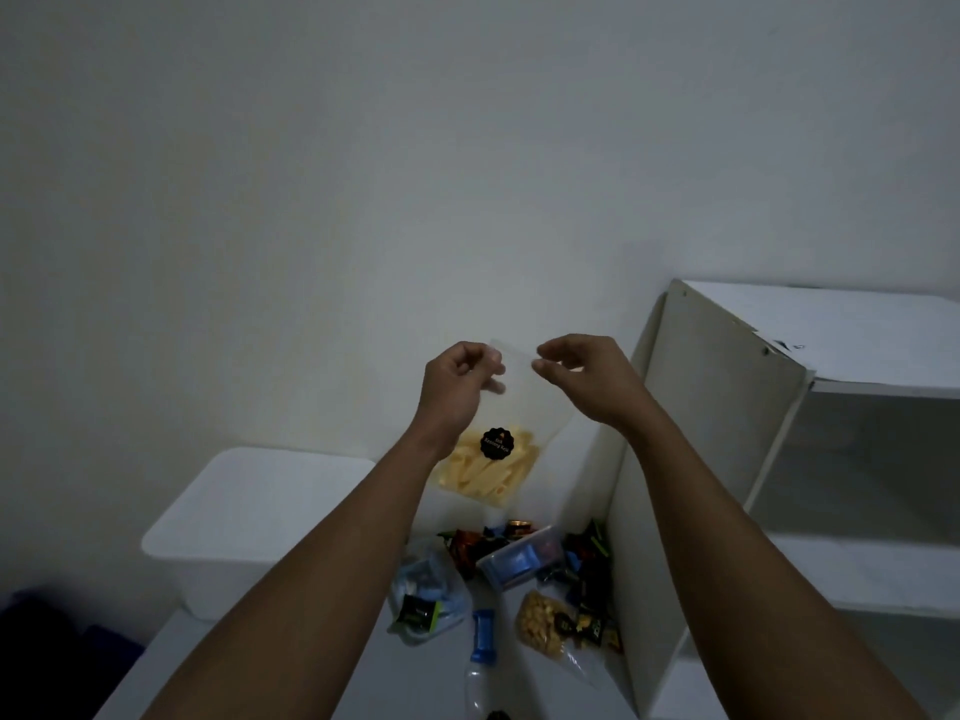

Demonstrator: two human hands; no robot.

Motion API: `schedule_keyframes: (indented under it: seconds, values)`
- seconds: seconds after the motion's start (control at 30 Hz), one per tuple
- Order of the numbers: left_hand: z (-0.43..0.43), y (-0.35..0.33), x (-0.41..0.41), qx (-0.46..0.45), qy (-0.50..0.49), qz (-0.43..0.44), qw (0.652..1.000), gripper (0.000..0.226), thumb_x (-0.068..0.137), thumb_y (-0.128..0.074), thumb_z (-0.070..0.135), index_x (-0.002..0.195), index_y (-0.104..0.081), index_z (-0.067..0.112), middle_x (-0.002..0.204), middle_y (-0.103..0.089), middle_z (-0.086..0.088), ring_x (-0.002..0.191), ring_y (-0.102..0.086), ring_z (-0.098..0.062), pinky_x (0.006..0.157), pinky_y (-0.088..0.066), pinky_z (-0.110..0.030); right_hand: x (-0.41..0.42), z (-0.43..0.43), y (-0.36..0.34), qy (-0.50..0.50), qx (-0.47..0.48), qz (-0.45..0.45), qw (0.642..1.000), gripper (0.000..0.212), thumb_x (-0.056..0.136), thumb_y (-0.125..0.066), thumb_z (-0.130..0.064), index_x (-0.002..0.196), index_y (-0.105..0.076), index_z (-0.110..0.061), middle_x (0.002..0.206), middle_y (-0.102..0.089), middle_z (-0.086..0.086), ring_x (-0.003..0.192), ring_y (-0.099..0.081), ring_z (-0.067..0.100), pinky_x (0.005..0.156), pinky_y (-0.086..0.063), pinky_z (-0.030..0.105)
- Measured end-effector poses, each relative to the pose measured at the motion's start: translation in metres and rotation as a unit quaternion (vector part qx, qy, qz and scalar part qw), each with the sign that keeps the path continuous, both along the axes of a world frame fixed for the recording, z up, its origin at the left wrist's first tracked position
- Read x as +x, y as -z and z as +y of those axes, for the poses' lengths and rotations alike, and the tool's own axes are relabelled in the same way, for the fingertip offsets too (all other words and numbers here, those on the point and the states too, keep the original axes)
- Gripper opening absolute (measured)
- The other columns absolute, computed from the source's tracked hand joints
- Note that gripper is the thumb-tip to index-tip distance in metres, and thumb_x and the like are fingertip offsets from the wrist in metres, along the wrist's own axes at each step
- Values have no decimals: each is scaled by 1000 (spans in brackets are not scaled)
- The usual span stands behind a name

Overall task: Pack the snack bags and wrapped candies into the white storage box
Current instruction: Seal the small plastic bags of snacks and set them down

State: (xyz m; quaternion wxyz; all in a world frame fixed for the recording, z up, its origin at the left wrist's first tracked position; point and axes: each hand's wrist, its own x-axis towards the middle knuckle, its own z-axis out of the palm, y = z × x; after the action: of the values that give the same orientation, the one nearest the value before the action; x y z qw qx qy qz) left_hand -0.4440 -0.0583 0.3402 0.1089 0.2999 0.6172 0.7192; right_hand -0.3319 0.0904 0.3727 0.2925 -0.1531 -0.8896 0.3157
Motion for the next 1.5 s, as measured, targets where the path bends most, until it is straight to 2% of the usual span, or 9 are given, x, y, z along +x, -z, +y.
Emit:
schedule_keyframes:
  seconds: [0.1, 0.27, 0.43, 0.73, 0.9, 1.03, 1.13, 1.37, 1.5]
  values:
    - [3, -1, 3, -30, 6, 56, 998, 12, 96, -61, 22, 94, -67, 12, 94, -72, -7, 72, -70, -15, 72, -48, -25, -6, -4, -12, -41, 15, -26, 999, 28, 89, -72, -31, 112, -72, -15, 101, -74, -4, 90, -68, 5, 79, -54, 23]
    - [8, -4, 3, -37, 10, 69, 997, 9, 94, -64, 20, 93, -68, 12, 90, -73, -5, 73, -70, -15, 72, -50, -24, -8, -3, -18, -57, 2, -34, 998, 11, 89, -72, -23, 88, -74, -12, 81, -74, 4, 76, -69, 21, 70, -54, 34]
    - [12, -7, 6, -40, 19, 69, 997, 10, 96, -61, 22, 91, -67, 16, 89, -72, -1, 73, -69, -11, 75, -49, -25, -9, -8, -22, -53, 31, -58, 996, 13, 97, -59, -21, 88, -66, -15, 74, -63, -3, 64, -53, 8, 60, -40, 22]
    - [15, -15, 9, -60, -5, 110, 992, 22, 100, -51, 31, 99, -62, 12, 84, -63, 4, 69, -61, -6, 69, -46, -20, -15, -15, -17, -48, 57, -37, 997, 24, 102, -49, -22, 79, -53, -18, 67, -51, -5, 56, -41, 7, 54, -32, 20]
    - [13, -17, 6, -72, -17, 131, 989, 20, 102, -46, 28, 99, -57, 12, 88, -60, 6, 75, -58, -10, 67, -43, -17, -15, -18, -18, -61, 40, 1, 997, 16, 97, -59, -22, 87, -66, -12, 78, -67, 8, 64, -54, 13, 59, -42, 24]
    - [8, -17, 5, -56, -17, 115, 992, 17, 101, -49, 28, 96, -59, 15, 87, -62, 5, 72, -60, -9, 70, -45, -21, -14, -16, -21, -55, 54, -33, 996, 18, 98, -59, -23, 81, -63, -20, 67, -59, -6, 58, -49, 6, 58, -39, 22]
    - [6, -18, 6, -42, -5, 99, 994, 21, 100, -54, 31, 97, -63, 13, 90, -65, 2, 71, -62, -6, 70, -45, -21, -17, -14, -19, -27, 72, -33, 996, 25, 98, -55, -26, 74, -55, -31, 69, -57, -8, 62, -50, 9, 68, -46, 36]
    - [1, -20, 3, -45, 0, 106, 993, 12, 95, -62, 26, 93, -69, 16, 97, -68, 0, 76, -62, -14, 75, -50, -24, -14, -17, -17, -34, 55, -6, 998, 12, 94, -63, -32, 86, -69, -25, 80, -67, -14, 80, -63, 6, 80, -55, 42]
    - [1, -19, 2, -54, -15, 91, 994, 14, 97, -59, 25, 96, -67, 14, 96, -66, 1, 75, -63, -12, 75, -48, -24, -12, -13, -20, -34, 52, -32, 998, 12, 94, -61, -34, 85, -65, -29, 82, -67, -11, 80, -62, 8, 83, -54, 44]
